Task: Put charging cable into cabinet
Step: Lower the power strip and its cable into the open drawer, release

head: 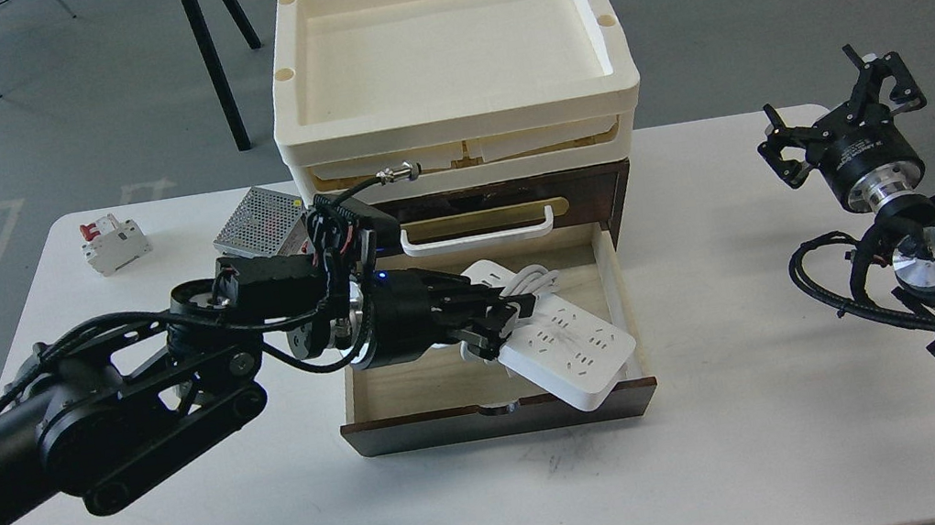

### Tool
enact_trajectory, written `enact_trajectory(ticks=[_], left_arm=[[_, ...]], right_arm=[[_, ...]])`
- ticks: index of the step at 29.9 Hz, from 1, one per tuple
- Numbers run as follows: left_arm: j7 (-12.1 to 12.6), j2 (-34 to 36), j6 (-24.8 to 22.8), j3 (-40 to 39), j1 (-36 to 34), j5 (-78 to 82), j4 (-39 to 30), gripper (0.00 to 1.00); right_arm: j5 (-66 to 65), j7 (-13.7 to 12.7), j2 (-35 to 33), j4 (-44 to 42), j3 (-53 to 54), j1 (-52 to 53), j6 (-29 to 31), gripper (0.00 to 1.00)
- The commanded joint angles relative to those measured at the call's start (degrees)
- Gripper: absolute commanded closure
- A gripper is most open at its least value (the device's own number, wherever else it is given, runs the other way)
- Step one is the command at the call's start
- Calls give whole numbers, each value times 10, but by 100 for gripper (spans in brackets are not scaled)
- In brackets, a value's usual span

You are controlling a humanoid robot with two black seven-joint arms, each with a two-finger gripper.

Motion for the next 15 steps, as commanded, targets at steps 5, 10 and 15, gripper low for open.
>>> enact_trajectory(ticks=[5, 10, 15], left_arm=[[4, 3, 0, -4, 28, -4, 54, 89], [3, 6, 0, -27, 31, -5, 55, 88], [5, 5, 0, -28, 44, 0, 61, 86]], right_arm=[[0, 0, 0, 3, 0, -2, 0, 0], [0, 0, 0, 3, 0, -2, 0, 0], [0, 0, 0, 2, 0, -2, 0, 0]])
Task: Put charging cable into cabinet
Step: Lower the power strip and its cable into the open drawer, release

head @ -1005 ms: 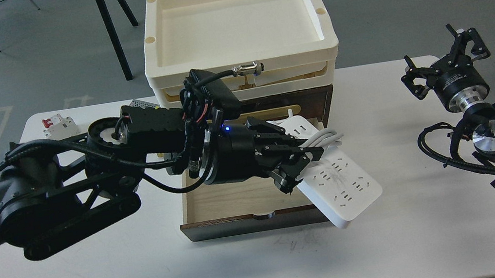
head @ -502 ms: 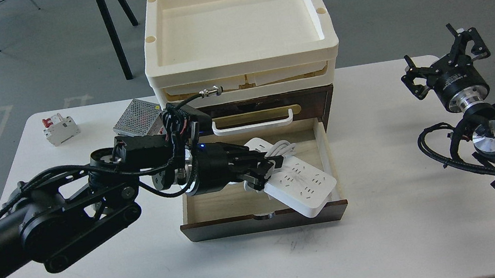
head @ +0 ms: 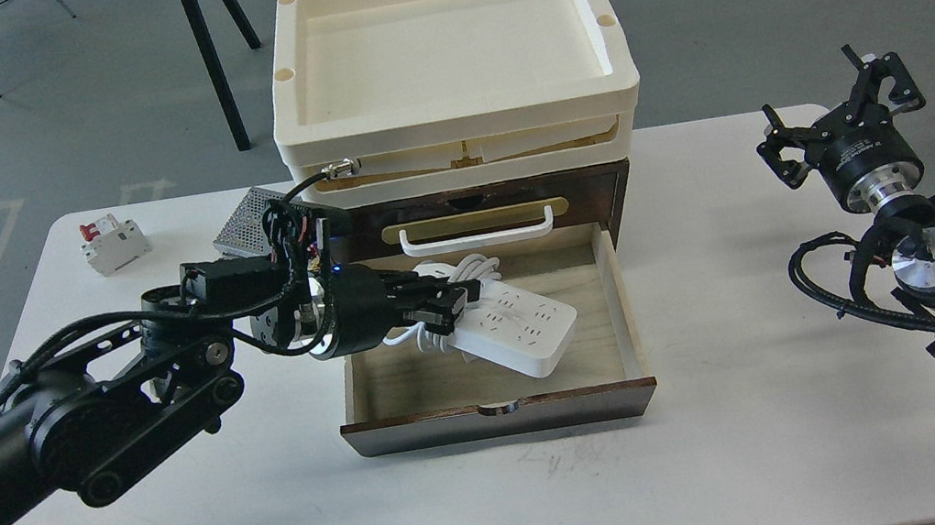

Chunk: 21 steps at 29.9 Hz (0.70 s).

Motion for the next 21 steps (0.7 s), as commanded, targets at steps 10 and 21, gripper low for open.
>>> enact_trajectory(ticks=[10, 21], left_arm=[[17, -20, 0, -3, 20, 0, 66, 78], [13, -21, 17, -9, 19, -2, 43, 14]], right_arm=[[0, 0, 0, -1, 0, 0, 0, 0], [0, 0, 0, -1, 0, 0, 0, 0]])
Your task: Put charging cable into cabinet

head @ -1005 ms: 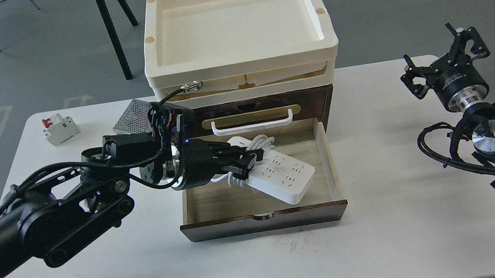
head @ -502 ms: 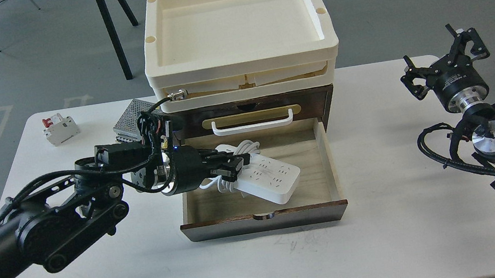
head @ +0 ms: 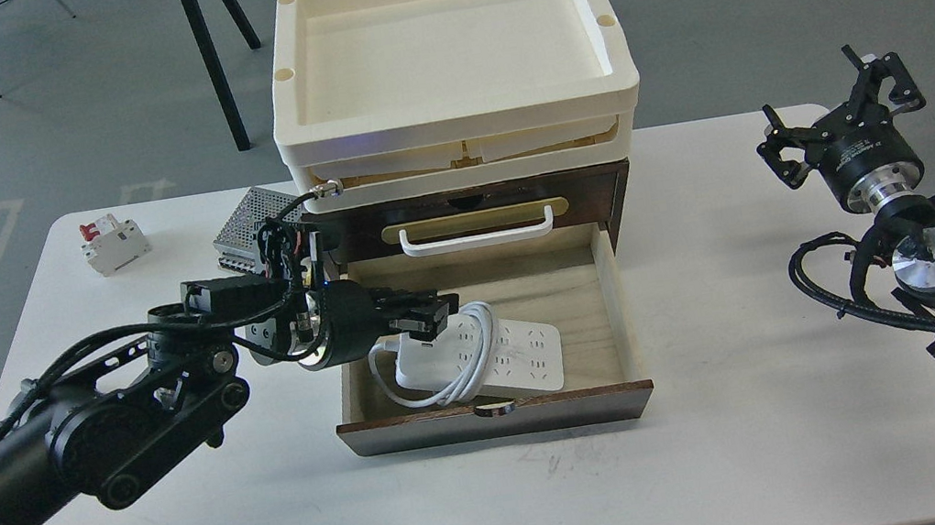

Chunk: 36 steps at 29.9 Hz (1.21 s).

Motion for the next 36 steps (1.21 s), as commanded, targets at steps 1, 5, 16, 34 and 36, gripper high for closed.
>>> enact_trajectory(ticks=[1, 5, 16, 34, 36], left_arm=[[-11, 2, 18, -7, -2, -3, -27, 11], [-32, 4, 15, -44, -2, -55, -64, 6], [-60, 42, -2, -279, 4, -497, -92, 0], [-59, 37, -2, -419, 28, -928, 371, 0], [-59, 21, -2, -419, 44, -930, 419, 0]], right_arm=[[0, 0, 0, 0, 0, 0, 0, 0], [0, 0, 0, 0, 0, 0, 0, 0], [0, -1, 0, 2, 0, 1, 4, 0], [0, 3, -3, 0, 1, 7, 4, 0], [0, 8, -3, 0, 2, 7, 4, 0]])
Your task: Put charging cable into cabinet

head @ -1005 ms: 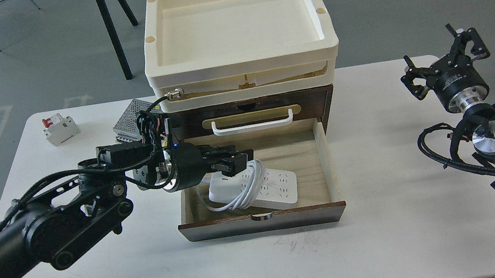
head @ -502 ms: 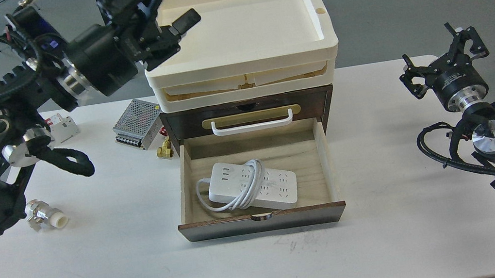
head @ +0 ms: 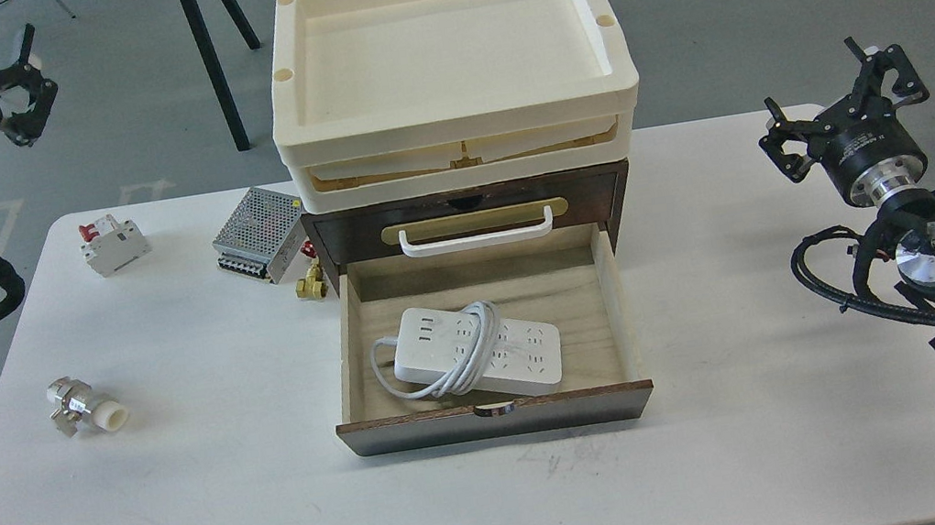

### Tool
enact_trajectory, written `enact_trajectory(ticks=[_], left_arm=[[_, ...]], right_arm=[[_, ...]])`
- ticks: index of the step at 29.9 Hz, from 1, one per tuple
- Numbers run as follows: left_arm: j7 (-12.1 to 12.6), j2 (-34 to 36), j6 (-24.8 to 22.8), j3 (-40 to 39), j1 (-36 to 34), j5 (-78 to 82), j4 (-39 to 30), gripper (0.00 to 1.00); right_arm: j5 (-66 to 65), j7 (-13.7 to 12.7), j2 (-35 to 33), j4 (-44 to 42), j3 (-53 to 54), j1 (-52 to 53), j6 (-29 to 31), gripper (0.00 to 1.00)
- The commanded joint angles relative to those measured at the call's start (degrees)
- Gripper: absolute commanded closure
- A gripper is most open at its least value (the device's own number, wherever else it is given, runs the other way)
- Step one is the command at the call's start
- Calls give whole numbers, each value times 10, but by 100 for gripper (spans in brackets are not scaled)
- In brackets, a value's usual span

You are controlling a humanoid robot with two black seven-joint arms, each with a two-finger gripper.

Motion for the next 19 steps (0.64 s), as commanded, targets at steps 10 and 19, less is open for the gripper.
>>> enact_trajectory(ticks=[10, 19], left_arm=[[0, -78, 0, 8, 36, -16, 139, 0], [-2, -82, 0, 47, 36, -16, 139, 0]], right_arm=[[1, -4, 1, -4, 8, 2, -4, 0], [3, -1, -3, 1, 13, 3, -2, 0]])
